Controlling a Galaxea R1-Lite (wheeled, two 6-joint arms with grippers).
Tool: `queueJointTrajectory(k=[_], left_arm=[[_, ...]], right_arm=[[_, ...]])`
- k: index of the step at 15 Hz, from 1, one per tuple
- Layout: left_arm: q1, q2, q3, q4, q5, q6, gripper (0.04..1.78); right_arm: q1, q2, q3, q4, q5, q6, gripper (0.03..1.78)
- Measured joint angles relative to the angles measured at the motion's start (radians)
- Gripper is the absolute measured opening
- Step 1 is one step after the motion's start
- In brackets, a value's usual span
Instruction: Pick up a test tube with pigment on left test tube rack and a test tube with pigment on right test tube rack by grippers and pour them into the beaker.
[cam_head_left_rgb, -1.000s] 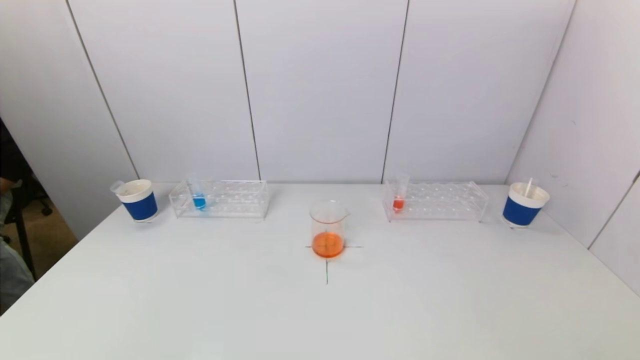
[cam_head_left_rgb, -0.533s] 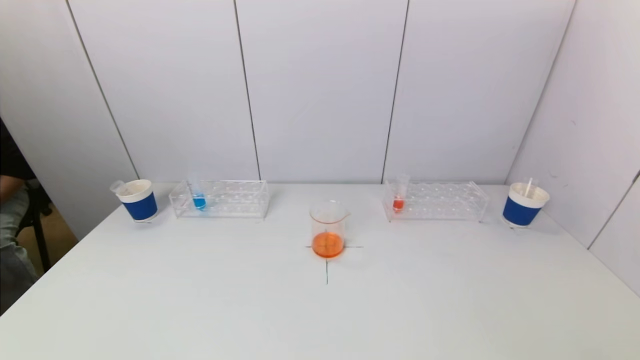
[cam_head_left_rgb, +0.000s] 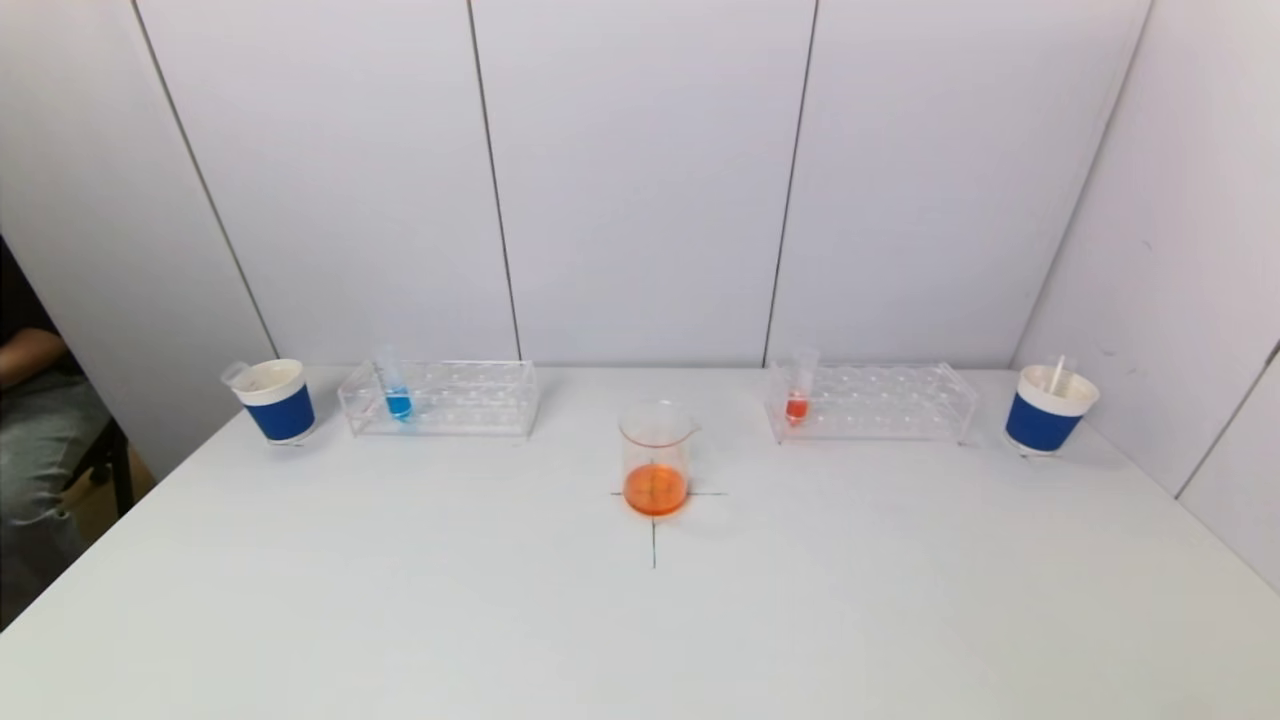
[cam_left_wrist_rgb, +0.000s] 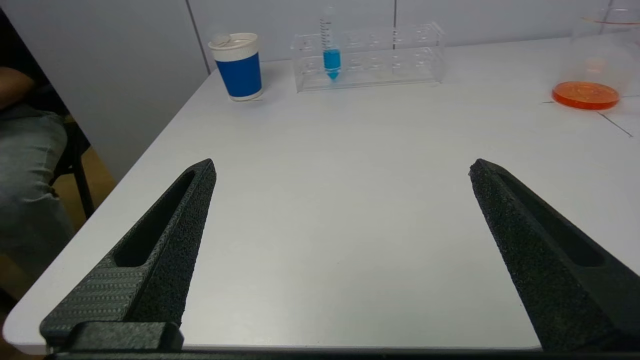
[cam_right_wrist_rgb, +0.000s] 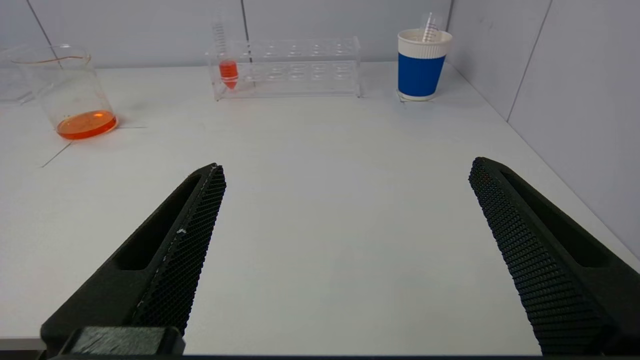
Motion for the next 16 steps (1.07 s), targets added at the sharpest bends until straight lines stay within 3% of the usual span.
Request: queueJointTrajectory(k=[3, 16], left_arm=[[0.000, 0.000, 0.031, 0.002, -0.035, -0.004, 1.77], [0.001, 0.000, 0.038, -0.003, -0.026, -0.062, 1.77]], right_arm=[[0.000, 0.000, 0.000, 0.000, 0.000, 0.001, 1.77], [0.000, 0.000, 0.000, -0.001, 0.000, 0.001, 1.77]])
